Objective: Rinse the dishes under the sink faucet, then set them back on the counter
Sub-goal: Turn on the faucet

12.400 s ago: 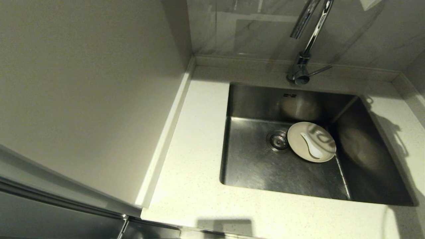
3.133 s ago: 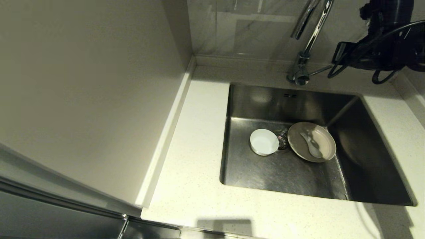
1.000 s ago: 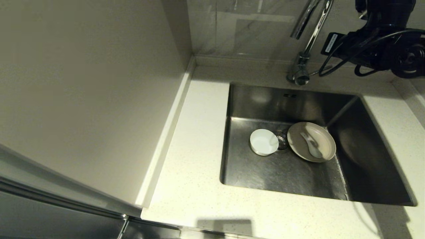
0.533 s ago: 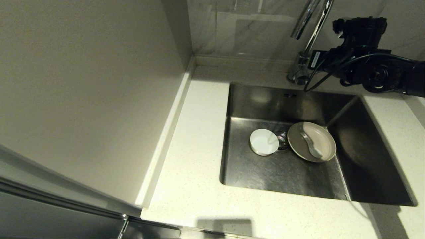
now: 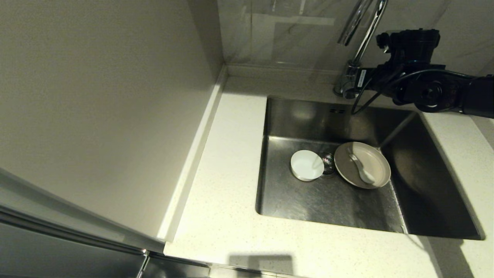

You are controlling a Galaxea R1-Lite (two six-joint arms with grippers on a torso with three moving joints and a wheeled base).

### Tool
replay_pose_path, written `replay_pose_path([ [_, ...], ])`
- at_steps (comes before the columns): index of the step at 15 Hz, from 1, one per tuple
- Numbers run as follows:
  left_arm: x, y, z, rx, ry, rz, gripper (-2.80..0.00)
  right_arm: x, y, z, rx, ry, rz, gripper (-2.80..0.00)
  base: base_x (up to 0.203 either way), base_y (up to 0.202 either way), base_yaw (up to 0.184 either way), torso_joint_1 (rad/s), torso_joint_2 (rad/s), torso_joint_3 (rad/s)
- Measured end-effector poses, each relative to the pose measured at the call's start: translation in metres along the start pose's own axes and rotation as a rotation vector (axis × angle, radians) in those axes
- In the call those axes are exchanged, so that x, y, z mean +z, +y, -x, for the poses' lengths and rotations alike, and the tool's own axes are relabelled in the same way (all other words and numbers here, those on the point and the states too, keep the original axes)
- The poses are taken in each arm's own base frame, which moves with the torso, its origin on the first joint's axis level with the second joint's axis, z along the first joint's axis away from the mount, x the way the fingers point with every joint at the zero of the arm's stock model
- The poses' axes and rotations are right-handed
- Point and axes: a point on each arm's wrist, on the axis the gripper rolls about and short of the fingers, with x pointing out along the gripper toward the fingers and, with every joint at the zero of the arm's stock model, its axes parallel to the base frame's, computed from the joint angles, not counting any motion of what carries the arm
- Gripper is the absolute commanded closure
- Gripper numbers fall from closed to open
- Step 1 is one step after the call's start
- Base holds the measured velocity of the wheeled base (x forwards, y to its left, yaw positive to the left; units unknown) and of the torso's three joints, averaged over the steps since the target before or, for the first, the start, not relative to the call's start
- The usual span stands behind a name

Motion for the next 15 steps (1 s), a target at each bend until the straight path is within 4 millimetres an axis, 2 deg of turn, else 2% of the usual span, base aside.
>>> replay_pose_path([
  [5, 0.000, 0.000, 0.000, 0.001, 0.000, 0.000, 0.00, -0.010, -0.012, 0.006, -0.019, 0.152, 0.078, 0.00, 0.000, 0.000, 0.000, 0.000, 0.00, 0.000],
  [8, 0.000, 0.000, 0.000, 0.001, 0.000, 0.000, 0.00, -0.013, -0.025, 0.013, -0.039, 0.234, 0.116, 0.00, 0.000, 0.000, 0.000, 0.000, 0.00, 0.000],
  [11, 0.000, 0.000, 0.000, 0.000, 0.000, 0.000, 0.00, -0.003, -0.035, 0.019, -0.009, 0.211, 0.039, 0.00, 0.000, 0.000, 0.000, 0.000, 0.00, 0.000],
  [13, 0.000, 0.000, 0.000, 0.000, 0.000, 0.000, 0.00, 0.009, -0.046, 0.019, -0.039, 0.151, -0.061, 0.00, 0.000, 0.000, 0.000, 0.000, 0.00, 0.000],
  [15, 0.000, 0.000, 0.000, 0.000, 0.000, 0.000, 0.00, 0.016, -0.060, 0.017, -0.095, 0.095, -0.091, 0.00, 0.000, 0.000, 0.000, 0.000, 0.00, 0.000],
])
